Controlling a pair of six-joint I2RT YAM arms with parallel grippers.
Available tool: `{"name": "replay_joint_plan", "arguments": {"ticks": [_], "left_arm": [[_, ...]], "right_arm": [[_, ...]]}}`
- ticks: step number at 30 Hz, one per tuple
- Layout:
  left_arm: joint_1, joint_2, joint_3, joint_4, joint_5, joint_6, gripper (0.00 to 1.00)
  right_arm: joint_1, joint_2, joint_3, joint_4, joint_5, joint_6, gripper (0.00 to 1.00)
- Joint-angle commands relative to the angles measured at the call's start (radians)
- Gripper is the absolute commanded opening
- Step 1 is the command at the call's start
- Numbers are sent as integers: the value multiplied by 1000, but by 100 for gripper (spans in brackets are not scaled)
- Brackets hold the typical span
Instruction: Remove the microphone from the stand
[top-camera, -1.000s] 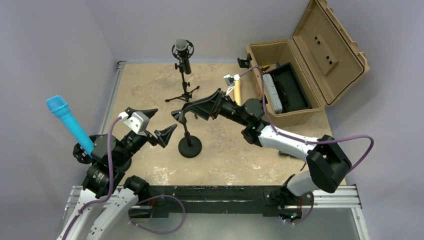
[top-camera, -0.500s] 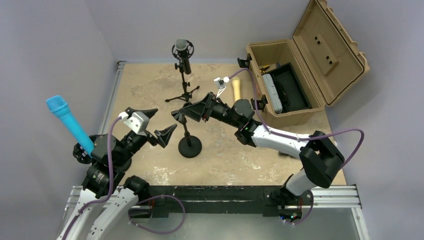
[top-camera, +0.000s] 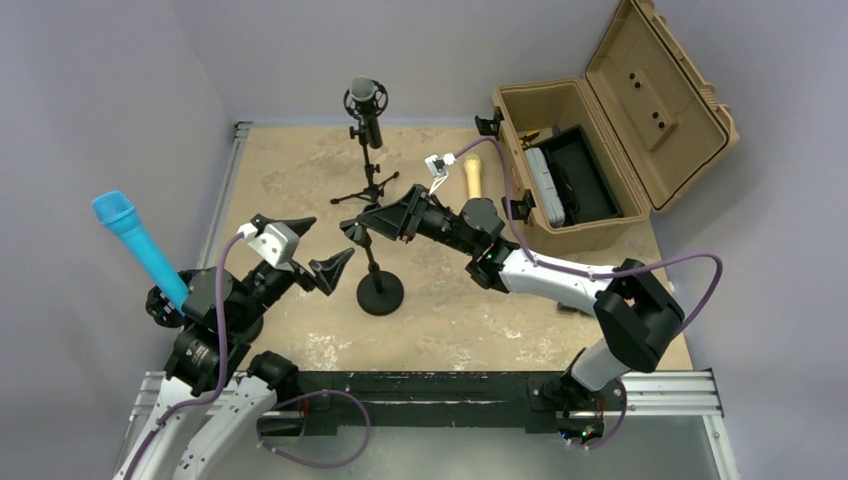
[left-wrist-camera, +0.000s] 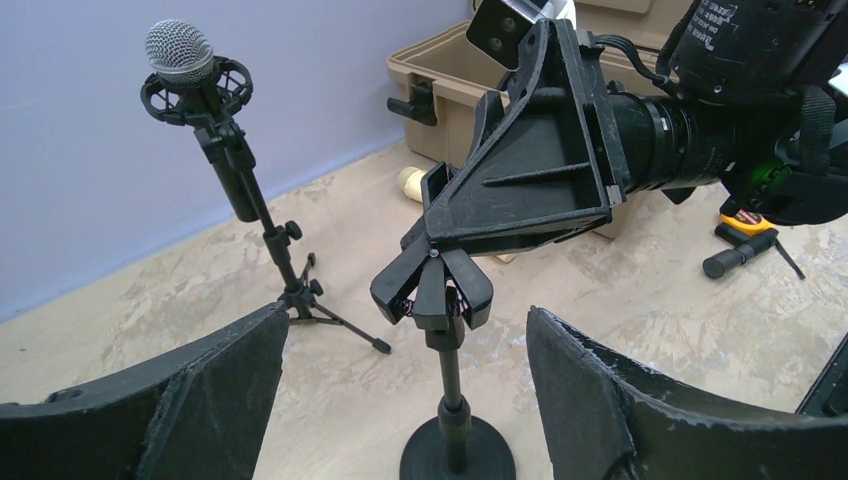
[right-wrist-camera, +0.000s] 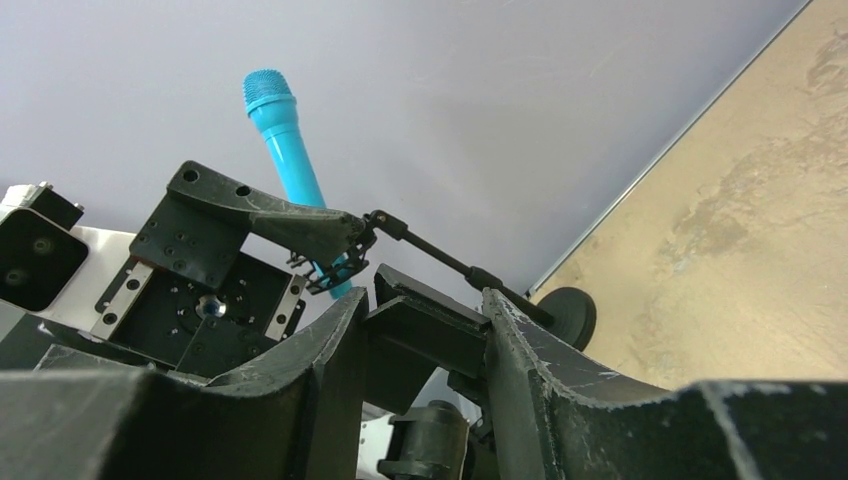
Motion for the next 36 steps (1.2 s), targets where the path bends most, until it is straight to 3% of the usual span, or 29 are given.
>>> {"name": "replay_joint_plan", "arguments": {"ticks": [1, 20, 29, 36], "left_arm": [[-6, 12, 36, 10, -8, 11, 86], [-6, 31, 35, 6, -5, 10, 86], [-6, 31, 35, 6, -5, 10, 86], [-6, 28, 39, 3, -2, 10, 86]], "right_arm": [[-3, 18, -30, -28, 21, -21, 30], [7, 141, -207, 134, -33, 23, 28], [7, 64, -216, 154, -55, -29, 28], [-50, -97, -321, 105, 58, -1, 11]]}}
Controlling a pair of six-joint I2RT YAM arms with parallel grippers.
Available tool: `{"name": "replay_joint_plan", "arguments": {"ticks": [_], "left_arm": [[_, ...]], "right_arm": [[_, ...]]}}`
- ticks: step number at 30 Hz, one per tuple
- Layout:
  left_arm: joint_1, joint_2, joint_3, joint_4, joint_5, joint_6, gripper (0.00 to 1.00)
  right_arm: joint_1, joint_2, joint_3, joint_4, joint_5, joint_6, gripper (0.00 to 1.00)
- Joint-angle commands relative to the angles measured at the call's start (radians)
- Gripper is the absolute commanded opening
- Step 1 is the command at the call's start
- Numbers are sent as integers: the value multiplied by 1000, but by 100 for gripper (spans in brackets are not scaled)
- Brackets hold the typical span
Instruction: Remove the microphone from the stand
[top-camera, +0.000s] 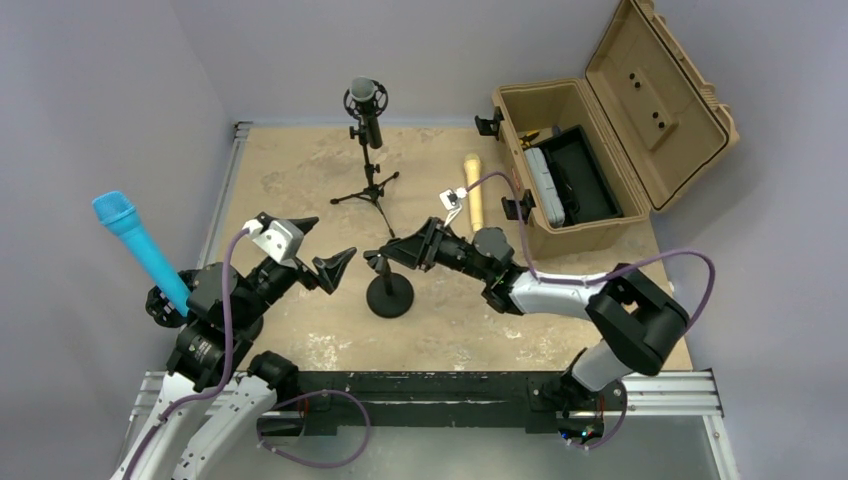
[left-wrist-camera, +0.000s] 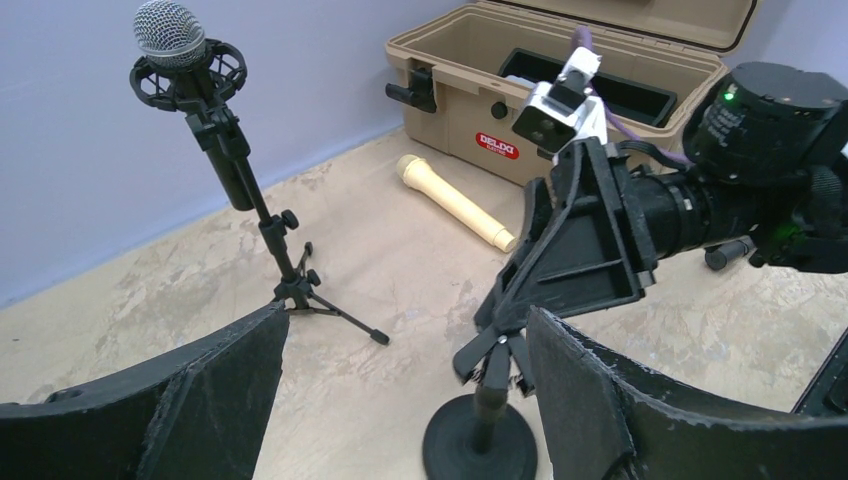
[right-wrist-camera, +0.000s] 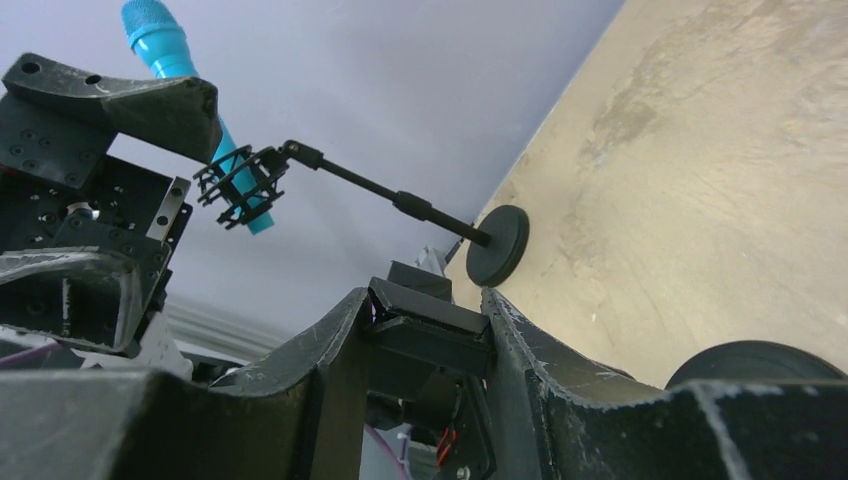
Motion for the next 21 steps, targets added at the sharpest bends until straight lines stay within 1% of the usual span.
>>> {"name": "replay_joint_plan", "arguments": {"ticks": [1, 4, 8, 12, 14, 17, 21], "left_arm": [[-5, 2, 37, 8, -1, 10, 86], [-5, -1, 37, 8, 4, 10, 86], [-6, -4, 37, 8, 5, 10, 86], [-6, -3, 37, 10, 11, 10, 86], [-5, -2, 39, 10, 15, 9, 86], [-6, -1, 38, 9, 16, 9, 86], [-6, 1, 37, 10, 15, 9, 86]], "right_arm": [[-55, -125, -72, -52, 74, -9, 10], [-125, -220, -126, -112, 125, -2, 10], [-281, -414, -228, -187, 173, -4, 11], [-430, -563, -275, -298, 185, -34, 12], [-491, -596, -281, -364, 180, -54, 12], [-584, -601, -291, -422, 138, -90, 12], [-705, -626, -335, -438, 62, -124, 12]]}}
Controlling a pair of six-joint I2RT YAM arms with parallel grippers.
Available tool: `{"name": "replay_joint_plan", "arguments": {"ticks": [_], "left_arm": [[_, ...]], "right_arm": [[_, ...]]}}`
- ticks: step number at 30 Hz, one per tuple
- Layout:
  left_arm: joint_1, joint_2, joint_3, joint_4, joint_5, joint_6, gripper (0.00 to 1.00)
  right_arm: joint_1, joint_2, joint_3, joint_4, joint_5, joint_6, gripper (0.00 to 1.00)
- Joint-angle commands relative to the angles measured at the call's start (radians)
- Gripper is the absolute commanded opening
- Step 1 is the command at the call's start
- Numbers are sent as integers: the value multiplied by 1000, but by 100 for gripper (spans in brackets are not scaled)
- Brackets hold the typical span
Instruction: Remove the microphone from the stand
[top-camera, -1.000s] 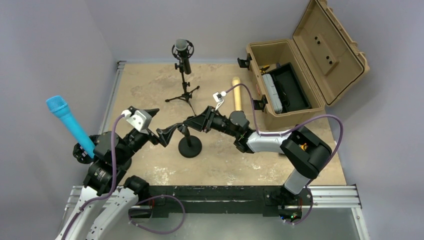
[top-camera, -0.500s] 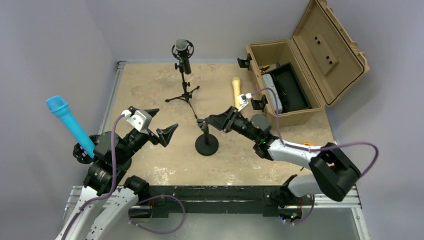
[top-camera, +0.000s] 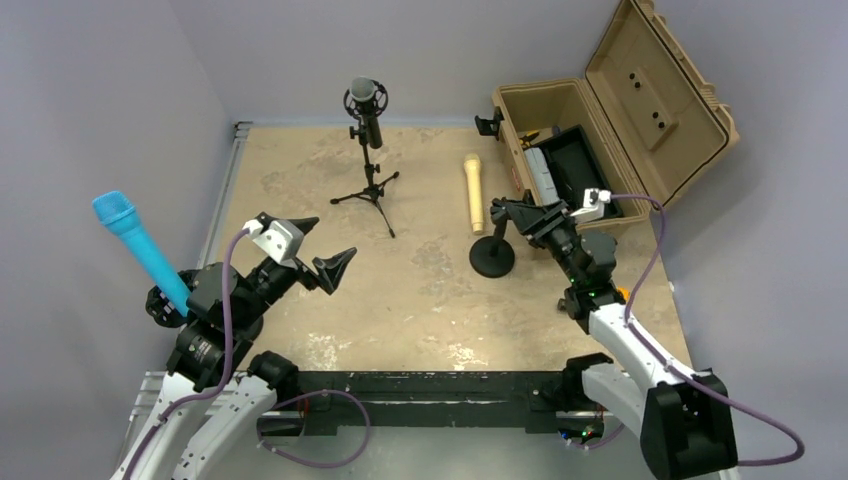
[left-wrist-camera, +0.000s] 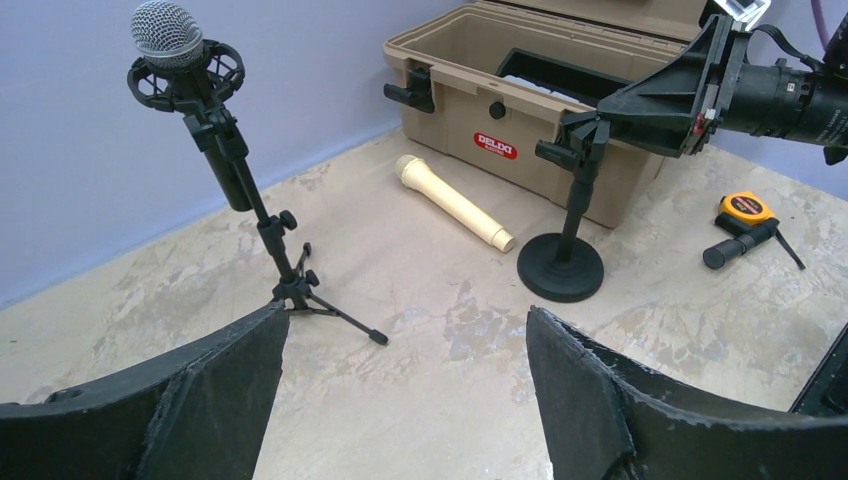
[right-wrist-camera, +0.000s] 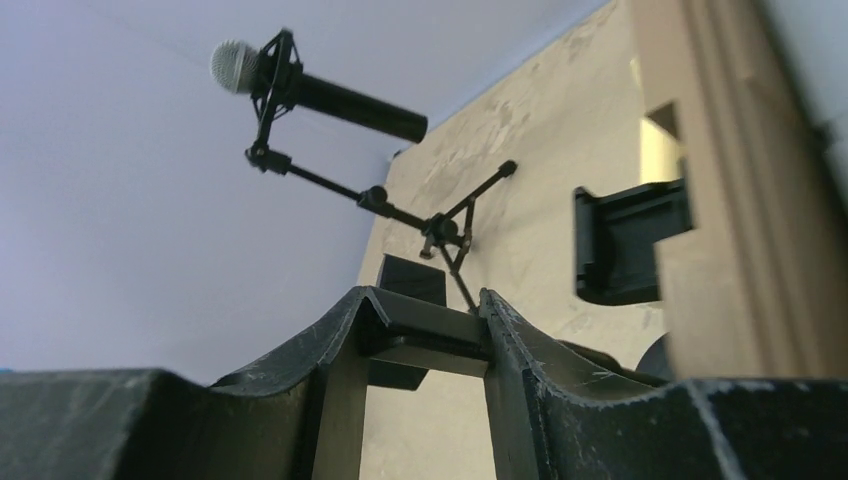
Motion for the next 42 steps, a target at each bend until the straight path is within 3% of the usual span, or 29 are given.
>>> {"name": "replay_joint_plan", "arguments": {"ticks": [1, 7, 10, 12, 14, 16, 18, 30, 37, 42], "left_arm": [[-5, 2, 38, 12, 12, 8, 86], [-6, 9, 39, 13, 19, 4, 86], [-5, 14, 39, 14, 25, 2, 86], [-6, 15, 38, 14, 27, 2, 86], [-6, 15, 39, 13, 28, 1, 86], [-6, 17, 39, 15, 31, 1, 86], [-6, 18, 39, 16, 36, -1, 86], [-5, 8, 42, 19, 49, -9, 86], [-6, -5, 43, 13, 42, -12, 86], [-6, -6, 51, 3, 30, -17, 86]], "right_arm": [[-116, -41, -51, -64, -68, -84, 12], [-189, -131, -41, -155, -54, -127, 14], [-191, -127, -38, -164, -66, -132, 24], [-192, -105, -36, -161, -83, -144, 35], [-191, -93, -33, -161, -109, -174, 62], [-192, -113, -32, -182, -112, -190, 73], [-192, -156, -31, -219, -99, -201, 78], [-191, -307, 158, -488, 123, -276, 82], [-190, -303, 305, -367, 156, -319, 80], [-145, -137, 390, -130, -54, -296, 85]]}}
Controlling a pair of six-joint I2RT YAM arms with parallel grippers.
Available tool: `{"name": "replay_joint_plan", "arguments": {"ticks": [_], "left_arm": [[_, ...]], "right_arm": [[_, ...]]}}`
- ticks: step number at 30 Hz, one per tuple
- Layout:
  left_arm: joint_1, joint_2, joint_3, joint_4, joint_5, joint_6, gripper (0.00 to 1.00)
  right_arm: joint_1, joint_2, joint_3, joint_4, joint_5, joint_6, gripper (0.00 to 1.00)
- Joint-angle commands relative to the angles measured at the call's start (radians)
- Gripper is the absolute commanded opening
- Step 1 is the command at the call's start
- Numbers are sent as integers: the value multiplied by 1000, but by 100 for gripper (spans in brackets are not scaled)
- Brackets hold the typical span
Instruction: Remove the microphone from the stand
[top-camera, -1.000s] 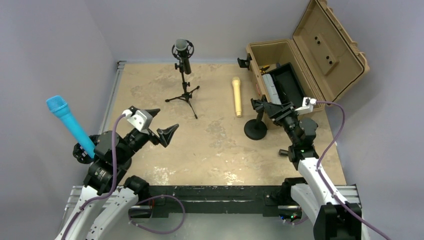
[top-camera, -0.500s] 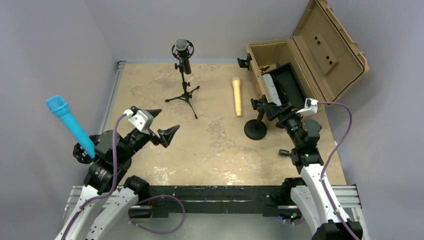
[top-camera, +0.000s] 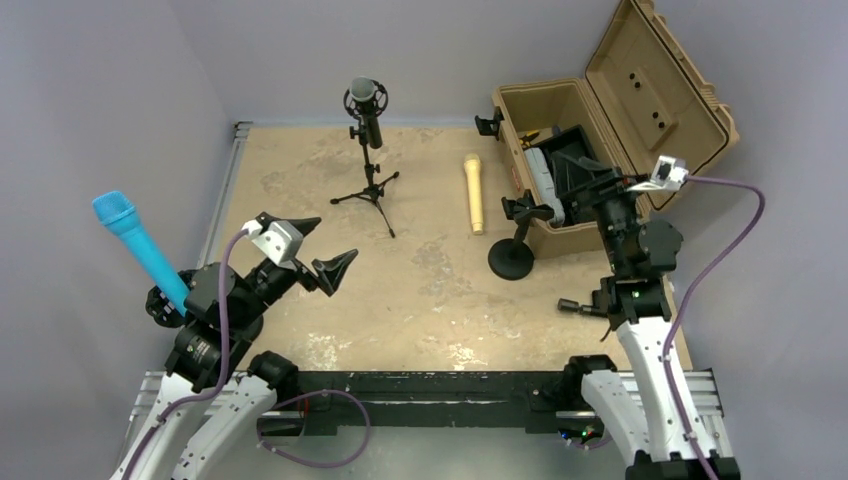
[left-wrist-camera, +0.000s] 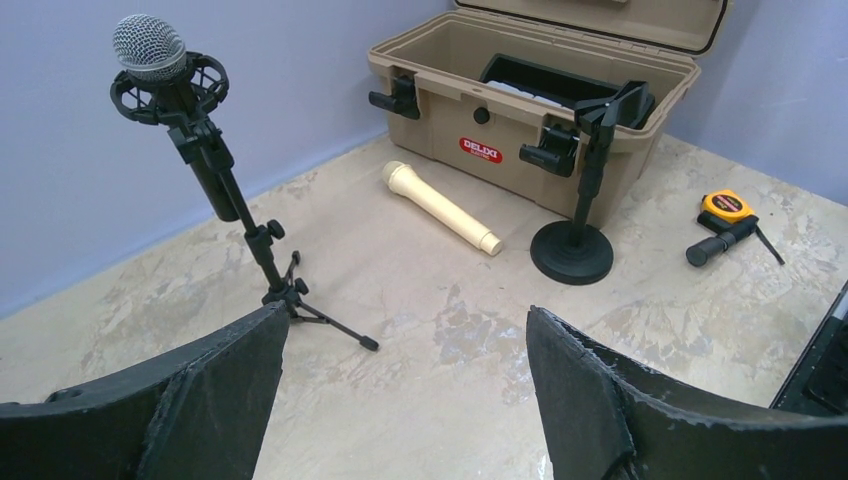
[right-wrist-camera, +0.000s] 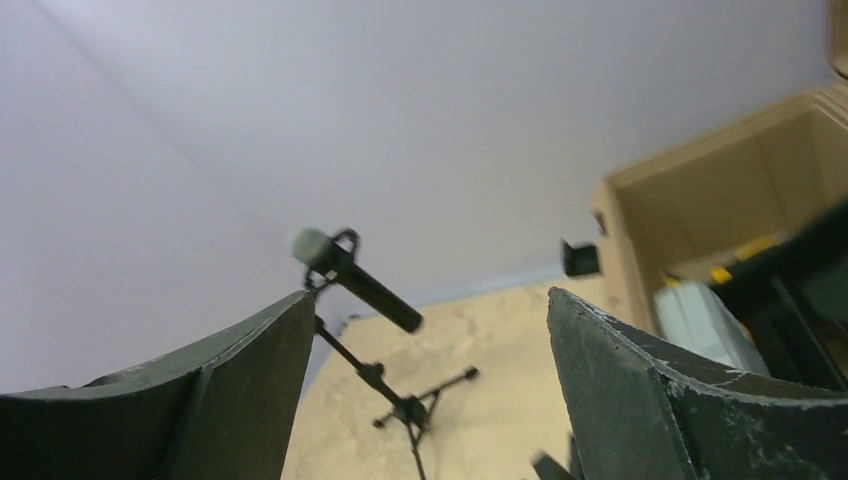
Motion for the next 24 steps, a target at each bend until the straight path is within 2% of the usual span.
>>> {"name": "replay_joint_plan", "arguments": {"ticks": [1, 6, 11, 19, 24], "left_arm": [[-6, -9, 40, 3, -11, -15, 86], [-6, -15, 42, -8, -56, -15, 86], [-6, -13, 51, -33, -138, -12, 85], [-6, -11, 51, -42, -191, -6, 85], [-6, 9, 51, -40, -173, -5, 86]], "right_arm": [[95, 158, 102, 245, -119, 6, 85], [442, 409, 257, 340, 56, -26, 85], [617, 682, 396, 461, 65, -110, 81], [699, 1018, 527, 623, 51, -393, 74], [699, 1129, 543, 725, 24, -538, 68]]}}
